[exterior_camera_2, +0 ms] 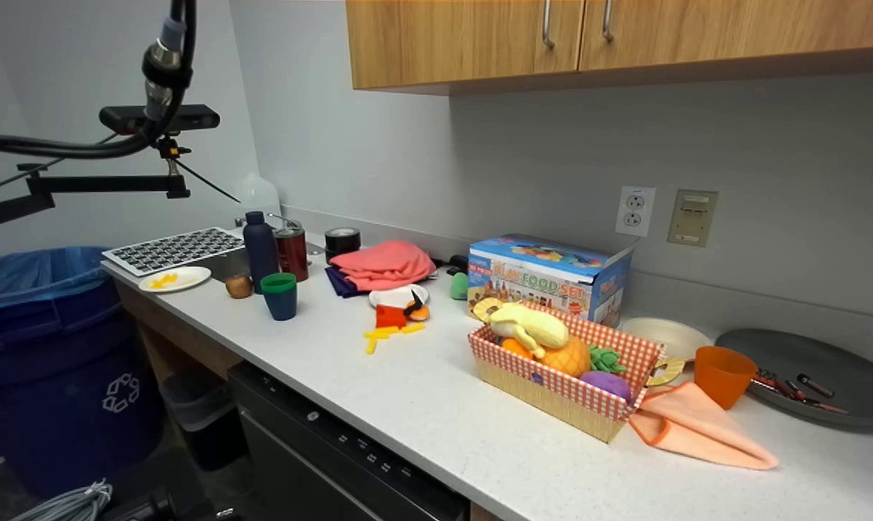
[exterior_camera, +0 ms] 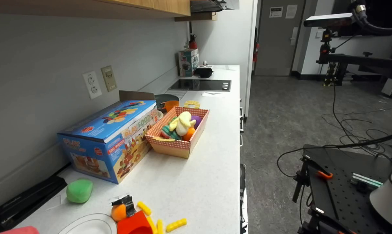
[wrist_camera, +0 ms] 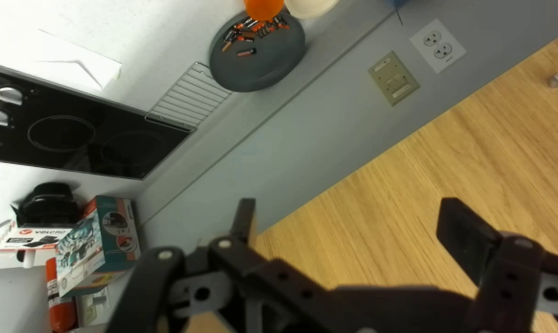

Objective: Open the left side of the drawer.

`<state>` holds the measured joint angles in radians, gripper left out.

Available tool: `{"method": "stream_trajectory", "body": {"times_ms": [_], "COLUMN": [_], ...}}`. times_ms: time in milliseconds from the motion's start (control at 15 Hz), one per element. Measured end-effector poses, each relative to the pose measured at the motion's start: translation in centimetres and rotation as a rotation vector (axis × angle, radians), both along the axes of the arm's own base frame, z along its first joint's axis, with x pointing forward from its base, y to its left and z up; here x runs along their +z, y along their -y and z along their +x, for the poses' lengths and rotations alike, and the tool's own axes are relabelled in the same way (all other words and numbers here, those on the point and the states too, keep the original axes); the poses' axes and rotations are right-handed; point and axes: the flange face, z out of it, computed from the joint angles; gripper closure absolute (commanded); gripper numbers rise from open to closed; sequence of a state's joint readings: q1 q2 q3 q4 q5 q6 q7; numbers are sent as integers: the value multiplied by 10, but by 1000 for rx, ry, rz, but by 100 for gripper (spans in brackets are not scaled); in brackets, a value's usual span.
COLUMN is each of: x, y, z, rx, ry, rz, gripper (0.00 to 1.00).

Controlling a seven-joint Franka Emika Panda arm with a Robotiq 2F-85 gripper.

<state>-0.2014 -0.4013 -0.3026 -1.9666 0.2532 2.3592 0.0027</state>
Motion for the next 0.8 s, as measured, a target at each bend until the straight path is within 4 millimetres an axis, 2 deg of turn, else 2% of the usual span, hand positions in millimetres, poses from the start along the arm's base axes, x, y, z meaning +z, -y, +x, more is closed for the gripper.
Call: {"method": "stream_trajectory", "body": {"times_ms": [267, 333, 467, 667, 800], "x": [-3, -6, -16, -34, -44], "y": [0, -12, -61, -158, -213], "z": [1, 6, 28, 61, 74], "rx": [14, 40, 121, 252, 299], "ry": [-21, -41, -84, -148, -158], "rz": [2, 2, -5, -8, -29], "gripper": [0, 0, 0, 0, 0]}}
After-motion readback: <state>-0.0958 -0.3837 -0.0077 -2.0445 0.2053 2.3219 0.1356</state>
